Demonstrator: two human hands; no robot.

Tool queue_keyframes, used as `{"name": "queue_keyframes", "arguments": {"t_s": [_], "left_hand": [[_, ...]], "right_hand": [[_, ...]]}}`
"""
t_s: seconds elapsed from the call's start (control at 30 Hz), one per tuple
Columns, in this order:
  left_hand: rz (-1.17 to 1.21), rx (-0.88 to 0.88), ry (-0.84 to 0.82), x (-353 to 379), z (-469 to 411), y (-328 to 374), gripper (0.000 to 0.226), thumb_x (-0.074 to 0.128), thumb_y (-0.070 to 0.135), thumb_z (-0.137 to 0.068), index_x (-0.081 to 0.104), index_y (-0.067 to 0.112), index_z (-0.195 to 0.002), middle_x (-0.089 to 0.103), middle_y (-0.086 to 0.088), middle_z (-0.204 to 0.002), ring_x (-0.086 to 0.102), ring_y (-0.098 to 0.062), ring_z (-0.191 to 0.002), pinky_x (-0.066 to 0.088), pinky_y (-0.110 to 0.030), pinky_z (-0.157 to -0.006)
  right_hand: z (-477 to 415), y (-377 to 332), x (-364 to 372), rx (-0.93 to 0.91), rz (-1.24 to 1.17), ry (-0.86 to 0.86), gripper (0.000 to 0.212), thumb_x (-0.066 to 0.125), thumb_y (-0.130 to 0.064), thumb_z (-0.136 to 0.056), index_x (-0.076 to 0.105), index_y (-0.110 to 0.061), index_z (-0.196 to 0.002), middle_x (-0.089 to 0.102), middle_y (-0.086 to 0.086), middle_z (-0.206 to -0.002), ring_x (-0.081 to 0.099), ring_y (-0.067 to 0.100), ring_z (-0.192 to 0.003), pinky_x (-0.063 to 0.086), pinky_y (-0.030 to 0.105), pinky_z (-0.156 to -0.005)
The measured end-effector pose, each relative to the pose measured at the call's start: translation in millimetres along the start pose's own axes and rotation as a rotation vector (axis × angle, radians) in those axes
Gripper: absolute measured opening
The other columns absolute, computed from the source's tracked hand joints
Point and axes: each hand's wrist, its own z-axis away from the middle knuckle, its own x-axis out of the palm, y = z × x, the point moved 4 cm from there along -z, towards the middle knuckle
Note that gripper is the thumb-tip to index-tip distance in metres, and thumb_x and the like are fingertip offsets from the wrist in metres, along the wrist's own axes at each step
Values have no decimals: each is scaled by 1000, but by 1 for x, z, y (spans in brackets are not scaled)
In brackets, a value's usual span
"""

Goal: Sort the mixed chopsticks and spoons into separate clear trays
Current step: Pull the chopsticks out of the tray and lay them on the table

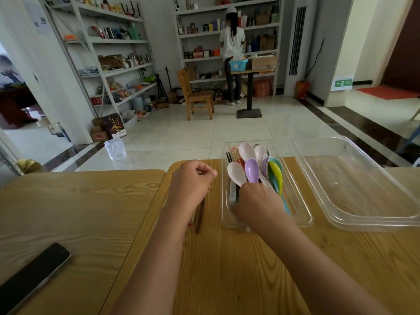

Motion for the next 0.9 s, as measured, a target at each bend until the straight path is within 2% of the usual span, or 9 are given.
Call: {"name": "queue_keyframes", "arguments": {"t_s": [0.1,0.23,0.33,0.43,0.5,0.6,0.7,0.77,0.9], "left_hand": [[0,-9,-21,1,-1,0,5,67,28,-92,67,24,-91,69,8,-74,66,-5,-62,52,-17,-58],[57,-27,-55,3,-2,-1,5,68,28,-91,68,23,-90,70,6,-80,68,-6,-65,59,-24,-64],[76,-37,-75,4,-1,-1,4,68,27,-91,68,24,-89,71,6,-79,69,-7,-66,59,-24,-66],[98,-44,-95,5,1,1,7,66,28,-92,71,24,-89,72,8,-82,68,-5,-67,56,-18,-62],[108,-50,-111,5,3,3,13,64,29,-94,73,22,-89,73,10,-83,67,-3,-67,52,-15,-58],[188,-75,-138,6,4,5,15,64,30,-94,75,20,-91,75,10,-82,65,-2,-65,50,-14,-57],[279,-114,-149,6,3,4,14,69,29,-90,74,18,-97,74,7,-79,65,-4,-63,51,-17,-58],[271,-123,-158,4,2,4,15,72,28,-88,73,15,-96,72,4,-78,64,-4,-62,50,-17,-58],[284,-122,-97,-8,-3,-2,9,72,22,-87,75,13,-87,74,-1,-76,67,-10,-67,56,-23,-62]], "right_hand": [[-8,8,-7,67,-187,-43,22,62,-16,-93,56,-7,-112,60,6,-93,61,21,-85,56,31,-77],[-20,12,-23,45,-317,-37,21,60,-20,-93,42,-15,-104,49,-1,-74,56,17,-73,45,22,-54],[-20,13,-29,47,-354,-57,17,61,-22,-91,52,-11,-100,48,-1,-71,55,17,-71,47,23,-59],[-19,12,-28,46,-410,-69,24,63,-26,-90,59,-7,-105,55,-1,-70,54,10,-59,44,18,-51],[-19,9,-27,34,-445,-87,25,66,-29,-88,62,-8,-102,62,2,-73,58,10,-60,47,20,-51],[-13,2,-30,-11,-455,-122,17,67,-25,-87,64,-9,-83,68,9,-75,65,16,-65,60,30,-67],[-3,-7,-39,-64,-458,-117,28,65,-23,-90,51,-13,-68,68,10,-77,70,23,-75,58,32,-72],[-1,-12,-40,-94,-449,-128,32,63,-25,-92,50,-15,-65,64,4,-70,66,17,-69,56,27,-67],[0,-17,-41,-137,-432,-164,36,60,-41,-94,65,-16,-69,62,-4,-62,56,7,-56,48,19,-57]]}}
